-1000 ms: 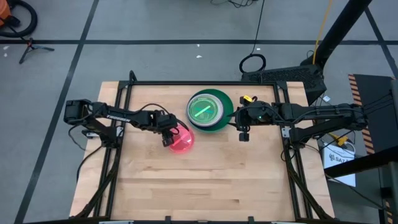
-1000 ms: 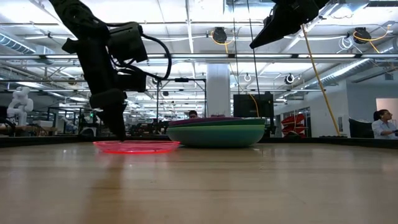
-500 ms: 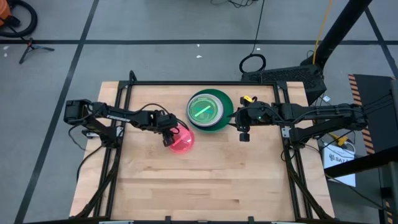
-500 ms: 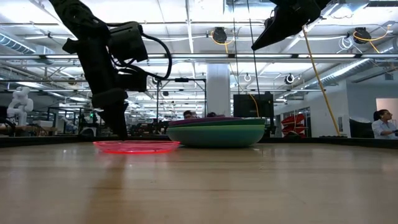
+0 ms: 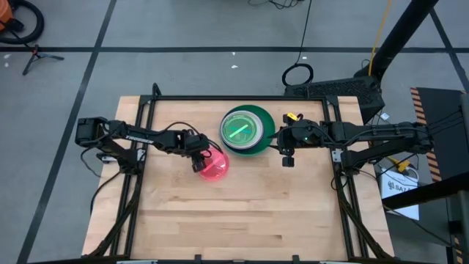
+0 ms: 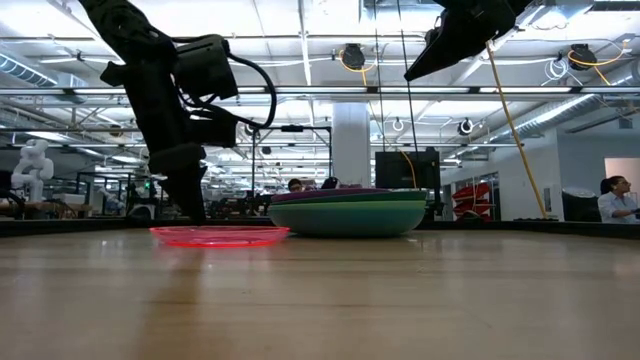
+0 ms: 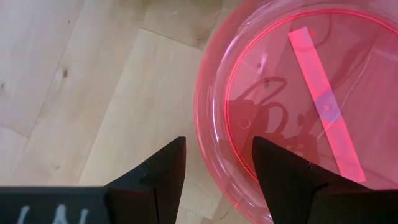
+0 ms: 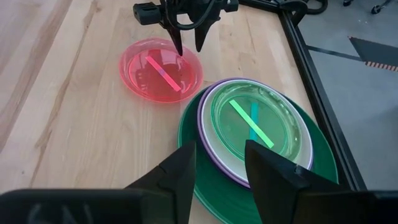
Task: Stack plastic plates
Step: Stack the pink plate on top of the green plate
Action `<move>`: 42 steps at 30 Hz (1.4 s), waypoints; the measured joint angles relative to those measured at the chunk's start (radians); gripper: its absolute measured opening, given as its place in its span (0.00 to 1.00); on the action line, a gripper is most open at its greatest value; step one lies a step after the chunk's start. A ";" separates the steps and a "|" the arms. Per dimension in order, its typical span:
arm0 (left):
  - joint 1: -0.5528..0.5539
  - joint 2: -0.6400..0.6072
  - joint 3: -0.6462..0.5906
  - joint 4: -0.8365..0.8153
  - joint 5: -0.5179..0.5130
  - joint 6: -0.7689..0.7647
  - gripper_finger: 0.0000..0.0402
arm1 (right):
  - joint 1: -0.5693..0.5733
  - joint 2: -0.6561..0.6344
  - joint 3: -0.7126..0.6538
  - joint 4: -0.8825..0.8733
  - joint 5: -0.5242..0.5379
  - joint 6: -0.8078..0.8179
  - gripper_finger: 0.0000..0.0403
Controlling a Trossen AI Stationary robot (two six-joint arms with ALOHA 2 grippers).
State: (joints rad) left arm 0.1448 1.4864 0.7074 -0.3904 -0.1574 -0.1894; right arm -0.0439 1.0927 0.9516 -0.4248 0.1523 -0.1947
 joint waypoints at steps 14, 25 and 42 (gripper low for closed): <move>0.000 0.000 0.000 0.000 0.000 -0.003 0.48 | 0.000 0.000 0.000 0.000 0.000 0.000 0.32; -0.001 0.000 0.000 0.000 -0.001 -0.005 0.48 | 0.000 0.000 0.000 0.000 0.000 0.001 0.32; -0.044 0.001 0.000 0.000 -0.038 -0.020 0.48 | 0.000 0.000 0.000 0.000 0.000 0.001 0.32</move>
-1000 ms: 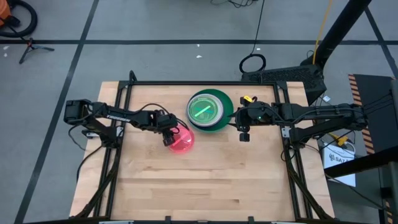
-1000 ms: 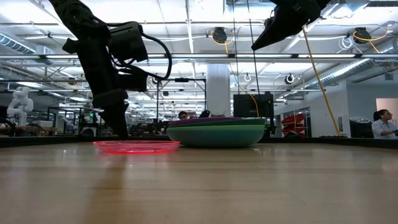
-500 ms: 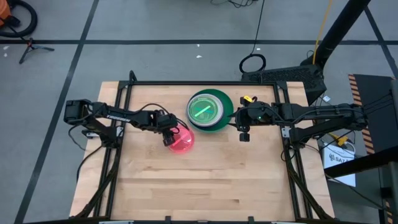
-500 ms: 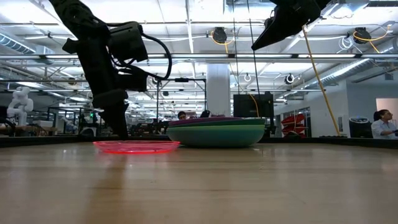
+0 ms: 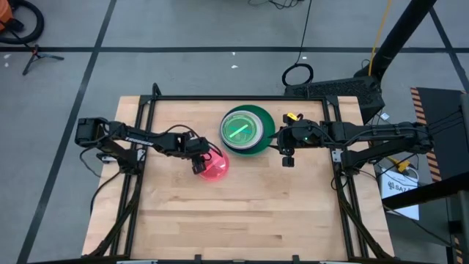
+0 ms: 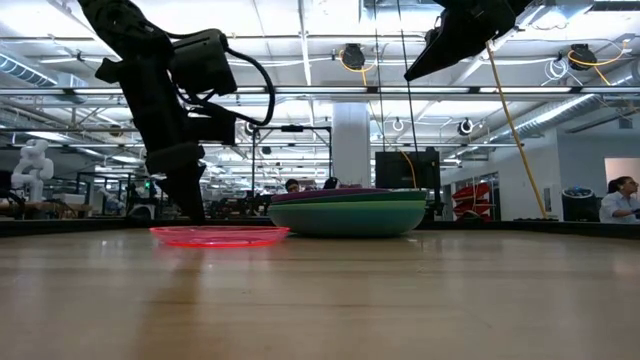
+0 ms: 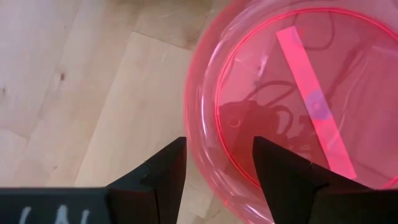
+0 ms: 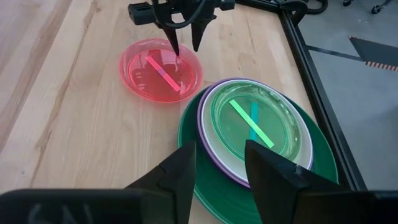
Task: Stack plastic plates
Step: Stack the pink plate on top of the green plate
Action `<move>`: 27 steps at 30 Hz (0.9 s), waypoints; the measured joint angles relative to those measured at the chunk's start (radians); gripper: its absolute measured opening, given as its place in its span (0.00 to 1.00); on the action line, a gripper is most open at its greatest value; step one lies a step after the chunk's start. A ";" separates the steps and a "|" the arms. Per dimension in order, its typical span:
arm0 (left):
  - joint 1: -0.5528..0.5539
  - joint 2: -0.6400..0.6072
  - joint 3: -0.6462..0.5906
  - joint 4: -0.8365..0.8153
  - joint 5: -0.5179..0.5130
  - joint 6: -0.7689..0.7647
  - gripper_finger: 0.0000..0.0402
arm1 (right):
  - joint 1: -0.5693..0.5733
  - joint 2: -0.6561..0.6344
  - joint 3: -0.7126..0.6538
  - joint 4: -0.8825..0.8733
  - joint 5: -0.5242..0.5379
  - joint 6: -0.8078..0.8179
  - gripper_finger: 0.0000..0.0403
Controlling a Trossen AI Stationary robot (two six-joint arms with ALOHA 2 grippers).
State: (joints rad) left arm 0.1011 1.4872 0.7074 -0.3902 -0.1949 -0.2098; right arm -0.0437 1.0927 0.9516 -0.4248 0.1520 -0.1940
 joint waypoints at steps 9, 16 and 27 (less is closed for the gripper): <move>-0.001 0.000 0.000 0.000 -0.001 0.002 0.48 | 0.000 0.000 0.000 0.000 0.000 0.006 0.32; -0.001 0.000 0.000 0.000 -0.017 0.021 0.48 | 0.000 0.000 0.000 0.000 0.000 0.006 0.32; 0.000 0.000 -0.046 0.057 -0.016 0.039 0.48 | 0.000 0.000 0.000 0.000 0.000 0.007 0.32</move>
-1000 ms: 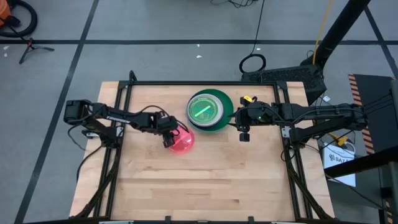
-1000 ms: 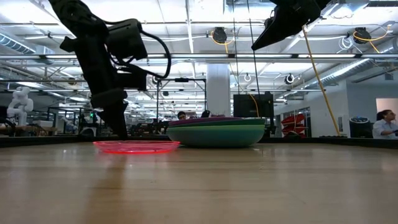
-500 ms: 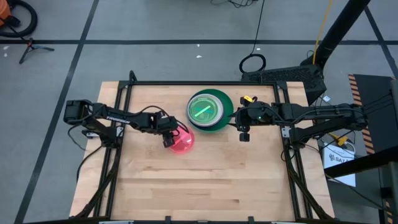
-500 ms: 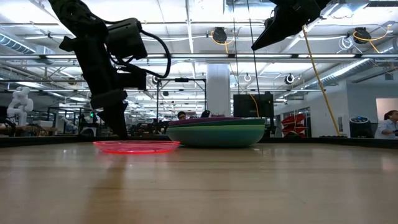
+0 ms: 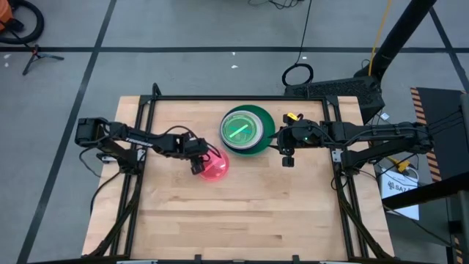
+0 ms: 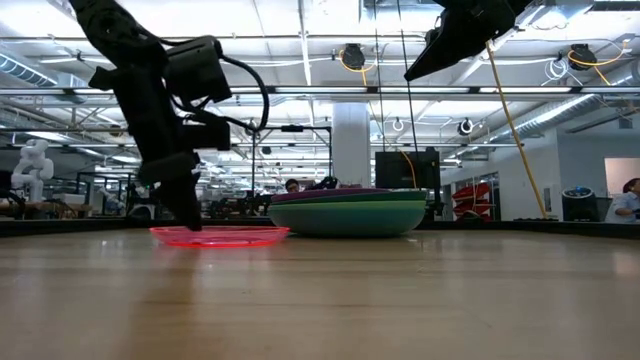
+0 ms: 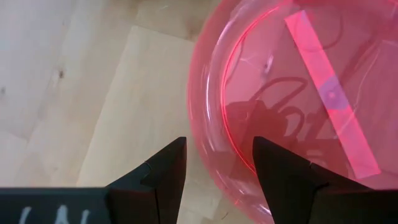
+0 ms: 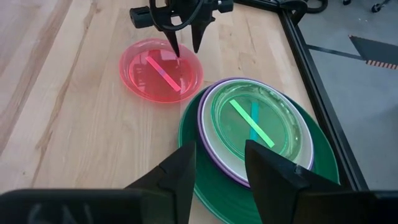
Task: Stack plastic plates
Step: Stack the pink plate on top of the green plate
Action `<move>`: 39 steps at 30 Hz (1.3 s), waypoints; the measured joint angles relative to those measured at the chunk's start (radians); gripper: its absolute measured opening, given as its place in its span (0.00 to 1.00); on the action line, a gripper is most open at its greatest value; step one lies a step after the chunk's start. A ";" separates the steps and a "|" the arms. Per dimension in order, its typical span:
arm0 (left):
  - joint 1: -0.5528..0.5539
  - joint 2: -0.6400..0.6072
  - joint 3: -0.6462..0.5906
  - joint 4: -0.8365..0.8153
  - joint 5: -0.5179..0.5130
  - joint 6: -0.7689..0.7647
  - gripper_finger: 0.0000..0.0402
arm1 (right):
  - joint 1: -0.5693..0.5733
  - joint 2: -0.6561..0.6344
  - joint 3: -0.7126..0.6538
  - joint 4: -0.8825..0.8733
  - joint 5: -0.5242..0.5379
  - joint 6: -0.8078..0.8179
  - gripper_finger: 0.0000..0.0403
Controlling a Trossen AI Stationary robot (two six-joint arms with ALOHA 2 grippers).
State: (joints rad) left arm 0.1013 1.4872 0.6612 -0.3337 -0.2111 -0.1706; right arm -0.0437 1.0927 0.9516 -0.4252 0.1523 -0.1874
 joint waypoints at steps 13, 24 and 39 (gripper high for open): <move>0.000 0.000 -0.018 0.016 0.001 -0.024 0.47 | 0.000 0.000 0.000 0.000 0.000 0.000 0.32; 0.000 0.000 -0.018 0.016 0.013 -0.025 0.35 | 0.000 0.000 0.000 0.000 0.000 0.000 0.32; 0.000 0.000 -0.018 0.010 0.014 -0.072 0.23 | 0.000 0.000 0.000 0.000 0.000 0.002 0.32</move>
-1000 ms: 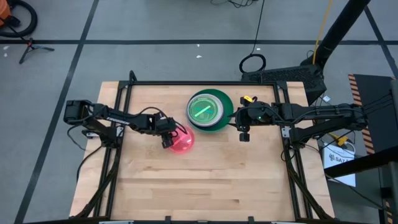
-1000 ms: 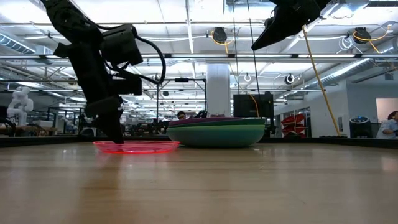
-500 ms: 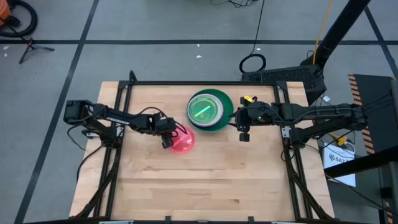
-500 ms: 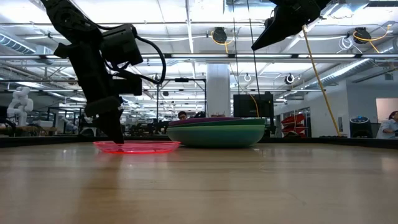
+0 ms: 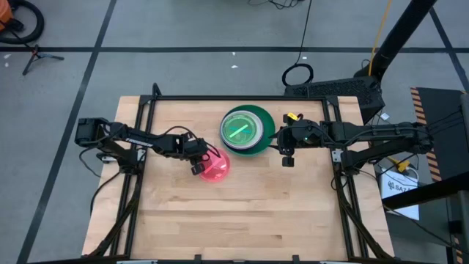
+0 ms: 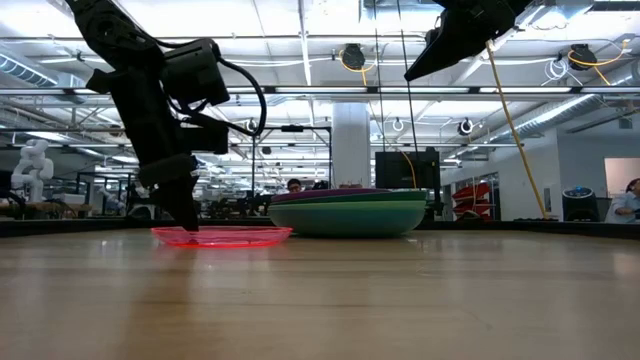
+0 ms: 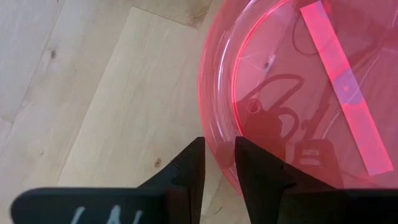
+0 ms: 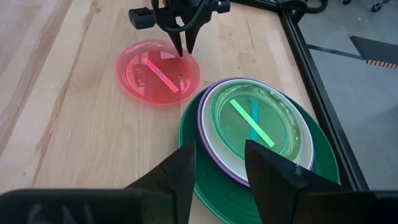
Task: Stack plastic plates
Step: Stack the pink plate on top of the green plate
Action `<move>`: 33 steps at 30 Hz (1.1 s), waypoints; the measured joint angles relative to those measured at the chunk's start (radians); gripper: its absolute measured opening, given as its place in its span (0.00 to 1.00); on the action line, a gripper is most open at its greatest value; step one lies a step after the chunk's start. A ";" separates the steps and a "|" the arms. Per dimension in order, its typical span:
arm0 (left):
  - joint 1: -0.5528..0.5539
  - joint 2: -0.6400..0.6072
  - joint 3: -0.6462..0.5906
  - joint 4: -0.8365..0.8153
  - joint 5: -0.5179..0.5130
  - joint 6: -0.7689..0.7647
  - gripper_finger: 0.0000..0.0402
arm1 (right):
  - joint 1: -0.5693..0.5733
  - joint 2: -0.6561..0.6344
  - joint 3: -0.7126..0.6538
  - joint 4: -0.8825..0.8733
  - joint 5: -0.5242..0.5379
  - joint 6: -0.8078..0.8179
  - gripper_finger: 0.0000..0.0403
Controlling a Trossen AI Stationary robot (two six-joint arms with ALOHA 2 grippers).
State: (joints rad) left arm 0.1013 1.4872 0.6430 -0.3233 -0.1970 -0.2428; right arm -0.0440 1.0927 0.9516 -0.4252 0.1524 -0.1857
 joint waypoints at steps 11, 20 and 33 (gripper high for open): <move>0.000 0.000 0.000 -0.023 0.000 -0.003 0.23 | 0.000 0.000 0.000 -0.010 0.000 0.010 0.32; 0.000 0.000 0.000 -0.023 0.000 -0.003 0.23 | 0.000 0.000 0.000 -0.010 0.000 0.010 0.32; 0.000 0.000 0.000 -0.023 -0.007 -0.023 0.23 | 0.000 0.000 0.000 -0.010 0.000 0.010 0.32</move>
State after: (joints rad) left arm 0.1009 1.4872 0.6434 -0.3458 -0.2040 -0.2657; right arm -0.0437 1.0924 0.9516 -0.4354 0.1524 -0.1761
